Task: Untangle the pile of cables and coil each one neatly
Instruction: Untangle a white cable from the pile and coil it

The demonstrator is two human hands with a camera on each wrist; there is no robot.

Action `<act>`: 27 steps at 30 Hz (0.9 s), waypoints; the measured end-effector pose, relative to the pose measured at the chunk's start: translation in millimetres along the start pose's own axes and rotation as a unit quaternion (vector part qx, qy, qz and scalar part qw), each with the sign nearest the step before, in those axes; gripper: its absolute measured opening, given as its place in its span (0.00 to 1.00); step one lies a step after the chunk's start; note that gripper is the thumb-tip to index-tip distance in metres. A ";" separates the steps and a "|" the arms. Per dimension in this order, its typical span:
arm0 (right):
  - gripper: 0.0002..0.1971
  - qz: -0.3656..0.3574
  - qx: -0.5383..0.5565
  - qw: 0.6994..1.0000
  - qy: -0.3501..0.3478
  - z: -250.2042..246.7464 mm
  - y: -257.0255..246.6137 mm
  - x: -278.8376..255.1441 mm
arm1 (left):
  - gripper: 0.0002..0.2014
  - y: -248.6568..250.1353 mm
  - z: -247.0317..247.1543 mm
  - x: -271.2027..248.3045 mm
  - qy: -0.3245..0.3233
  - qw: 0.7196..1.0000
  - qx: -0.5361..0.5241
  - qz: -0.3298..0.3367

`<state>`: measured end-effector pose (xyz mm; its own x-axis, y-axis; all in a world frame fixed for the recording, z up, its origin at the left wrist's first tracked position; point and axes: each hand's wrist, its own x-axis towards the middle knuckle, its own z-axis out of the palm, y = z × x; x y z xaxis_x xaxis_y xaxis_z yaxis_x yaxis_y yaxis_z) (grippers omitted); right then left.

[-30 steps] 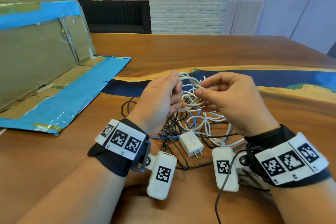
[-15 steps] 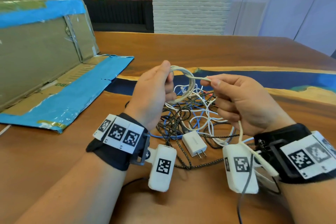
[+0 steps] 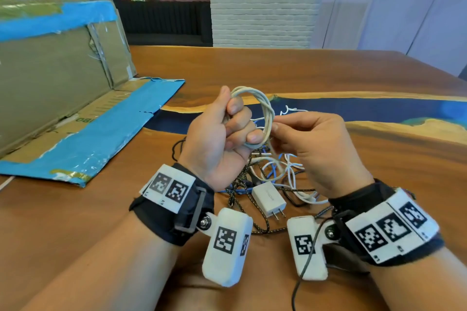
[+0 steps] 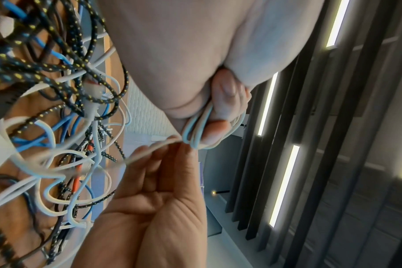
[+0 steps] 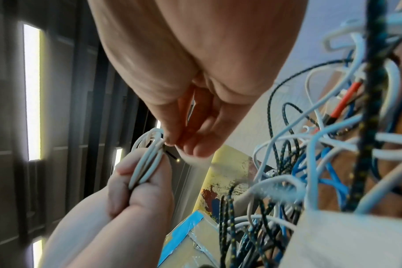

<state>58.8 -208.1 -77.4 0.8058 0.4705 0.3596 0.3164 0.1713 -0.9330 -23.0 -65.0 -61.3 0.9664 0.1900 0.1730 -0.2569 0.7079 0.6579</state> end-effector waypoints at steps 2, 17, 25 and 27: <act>0.03 0.023 0.045 0.999 0.003 4.7 0.6 -2.1 | 0.24 -1.9 0.2 0.6 0.006 1.000 0.005 0.008; 0.05 0.056 0.149 0.987 0.023 11.0 3.3 0.1 | 0.20 -13.1 -0.6 1.6 0.040 0.931 0.340 0.130; 0.16 0.090 0.311 0.943 -0.070 6.0 -9.2 -2.4 | 0.21 -14.4 -0.6 4.3 0.117 0.906 0.386 0.126; 0.21 0.076 0.264 0.958 -0.081 8.9 -9.2 -3.2 | 0.21 -15.7 0.9 2.7 0.116 0.904 0.389 0.132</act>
<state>48.8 -203.6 -70.1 0.7201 0.6460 0.2532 -0.1306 0.4845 -0.8650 -16.4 -76.2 -70.5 0.8222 0.4836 0.3002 -0.3115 -0.0593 0.9484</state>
